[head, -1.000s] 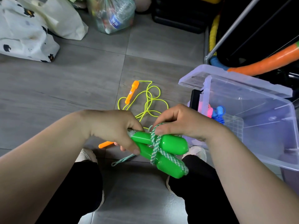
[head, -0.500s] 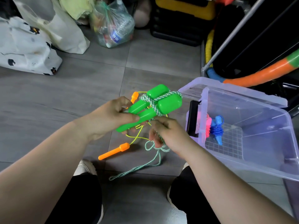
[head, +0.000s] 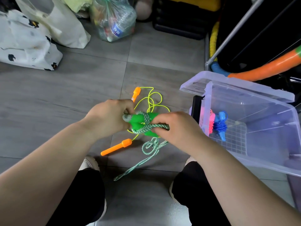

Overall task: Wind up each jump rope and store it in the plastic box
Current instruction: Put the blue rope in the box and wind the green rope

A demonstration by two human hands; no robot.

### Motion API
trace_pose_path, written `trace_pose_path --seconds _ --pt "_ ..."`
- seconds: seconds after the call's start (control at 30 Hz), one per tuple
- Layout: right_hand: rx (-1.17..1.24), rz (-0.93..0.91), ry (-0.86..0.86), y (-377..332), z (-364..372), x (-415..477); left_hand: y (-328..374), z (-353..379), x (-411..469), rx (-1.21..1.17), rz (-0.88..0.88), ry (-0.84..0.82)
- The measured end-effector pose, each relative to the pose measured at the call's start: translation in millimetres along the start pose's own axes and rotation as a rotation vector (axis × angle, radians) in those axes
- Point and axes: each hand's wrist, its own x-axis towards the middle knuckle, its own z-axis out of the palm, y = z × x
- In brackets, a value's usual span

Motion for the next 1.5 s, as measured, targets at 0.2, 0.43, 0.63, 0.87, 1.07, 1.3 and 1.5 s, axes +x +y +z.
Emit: trace_pose_path --seconds 0.2,0.43,0.63,0.87,1.07,1.3,1.5 --pt "0.322 0.074 -0.102 11.4 -4.6 1.0 1.2 0.1 -6.9 -0.17 0.188 -0.343" --pt "0.82 0.187 -0.062 23.4 -13.1 7.4 -5.7 -11.1 -10.6 -0.766 0.22 -0.565" --pt "0.87 0.341 0.023 26.9 -2.3 12.4 -0.8 -16.7 -8.5 -1.255 0.151 -0.376" --pt "0.464 0.246 -0.202 16.2 30.8 12.2 -2.1 -15.7 5.7 -1.461 -0.341 0.1" --pt "0.031 0.065 -0.324 1.1 24.6 4.4 -22.0 -14.3 13.3 -0.831 -0.408 0.563" --pt "0.063 0.034 -0.054 7.3 2.9 2.7 -13.3 -2.9 1.2 0.021 -0.187 0.35" --pt "0.214 -0.055 0.099 10.6 -3.9 0.4 -5.8 2.2 -3.2 0.254 0.039 -0.017"
